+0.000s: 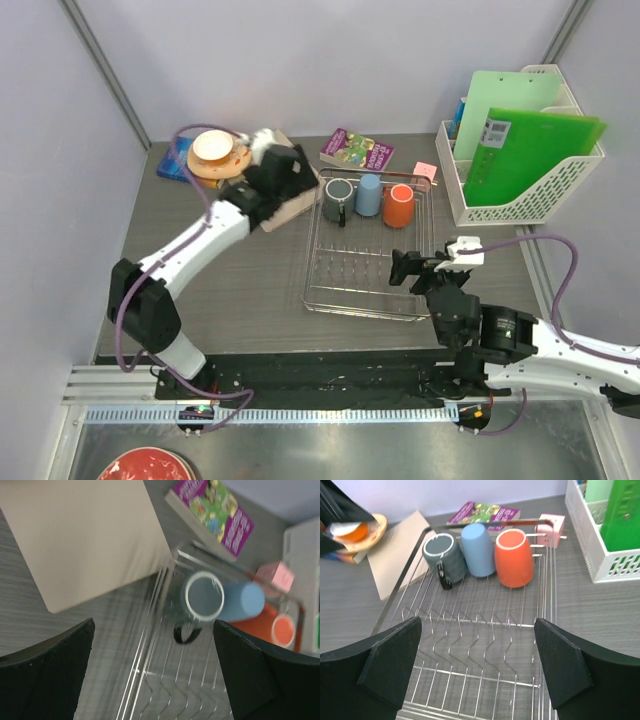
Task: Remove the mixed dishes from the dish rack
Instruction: Pick up the cup from the dish rack.
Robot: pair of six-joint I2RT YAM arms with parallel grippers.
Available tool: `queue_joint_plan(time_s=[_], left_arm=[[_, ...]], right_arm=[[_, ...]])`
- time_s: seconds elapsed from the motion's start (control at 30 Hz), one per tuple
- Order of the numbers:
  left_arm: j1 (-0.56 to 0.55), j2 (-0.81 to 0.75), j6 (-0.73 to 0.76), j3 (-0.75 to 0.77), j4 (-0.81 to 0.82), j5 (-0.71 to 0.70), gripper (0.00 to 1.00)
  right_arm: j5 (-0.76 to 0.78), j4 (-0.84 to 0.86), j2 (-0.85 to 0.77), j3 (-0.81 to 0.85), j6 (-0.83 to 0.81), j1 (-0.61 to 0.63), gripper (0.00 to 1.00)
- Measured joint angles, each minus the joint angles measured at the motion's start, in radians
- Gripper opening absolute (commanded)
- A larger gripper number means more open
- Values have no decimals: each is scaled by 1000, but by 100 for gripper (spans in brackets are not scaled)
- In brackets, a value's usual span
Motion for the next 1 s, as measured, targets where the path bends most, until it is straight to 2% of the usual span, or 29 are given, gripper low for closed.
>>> queue_joint_plan(time_s=[0.03, 0.1, 0.13, 0.17, 0.23, 0.3, 0.43, 0.53, 0.83, 1.0], left_arm=[[-101, 12, 58, -10, -3, -74, 100], [-216, 26, 109, -10, 2, -133, 100], [-280, 29, 128, -10, 4, -140, 96], [-313, 29, 132, -12, 7, -135, 84], [-307, 29, 95, -24, 26, -92, 81], [-259, 40, 62, -35, 32, -58, 82], [-208, 125, 23, -17, 23, -49, 77], [-232, 208, 10, 14, 3, -58, 71], [-311, 389, -29, 222, -93, -184, 69], [-321, 452, -61, 261, -118, -224, 65]], right_arm=[[8, 18, -7, 0, -17, 0, 100], [32, 45, -12, 7, -45, -6, 100], [42, 56, -4, 11, -57, -9, 100], [48, 63, 8, 18, -65, -13, 100], [53, 70, 36, 31, -78, -17, 100], [51, 73, 52, 42, -80, -18, 100], [42, 59, 55, 44, -60, -18, 100], [35, 42, 34, 44, -39, -18, 100], [27, 22, -12, 31, 2, -18, 100], [11, -10, -12, 16, 24, -19, 100]])
